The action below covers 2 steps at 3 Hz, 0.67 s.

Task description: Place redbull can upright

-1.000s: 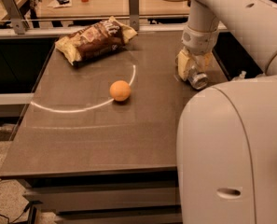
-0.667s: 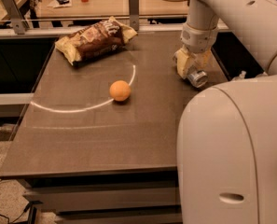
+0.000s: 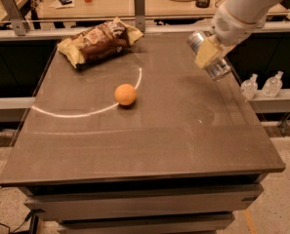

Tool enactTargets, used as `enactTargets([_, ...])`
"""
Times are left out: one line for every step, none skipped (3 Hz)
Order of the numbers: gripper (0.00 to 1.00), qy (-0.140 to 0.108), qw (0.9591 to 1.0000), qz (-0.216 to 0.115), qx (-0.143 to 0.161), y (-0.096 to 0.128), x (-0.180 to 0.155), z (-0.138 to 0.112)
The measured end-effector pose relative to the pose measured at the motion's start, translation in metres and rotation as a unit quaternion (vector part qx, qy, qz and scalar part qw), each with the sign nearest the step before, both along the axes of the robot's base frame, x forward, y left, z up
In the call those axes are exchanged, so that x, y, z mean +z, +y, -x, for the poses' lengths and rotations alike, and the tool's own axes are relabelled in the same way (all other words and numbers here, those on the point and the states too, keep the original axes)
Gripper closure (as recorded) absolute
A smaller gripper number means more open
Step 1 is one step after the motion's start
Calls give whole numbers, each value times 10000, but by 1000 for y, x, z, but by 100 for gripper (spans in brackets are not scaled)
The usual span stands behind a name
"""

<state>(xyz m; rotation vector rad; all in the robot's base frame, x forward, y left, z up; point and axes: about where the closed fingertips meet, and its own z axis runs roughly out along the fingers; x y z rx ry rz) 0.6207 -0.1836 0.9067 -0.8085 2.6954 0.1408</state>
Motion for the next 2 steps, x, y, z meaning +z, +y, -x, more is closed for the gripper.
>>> enactTargets([100, -840, 9896, -945, 685, 17, 22, 31])
enactTargets([100, -1633, 9629, -1882, 1040, 37, 28, 24])
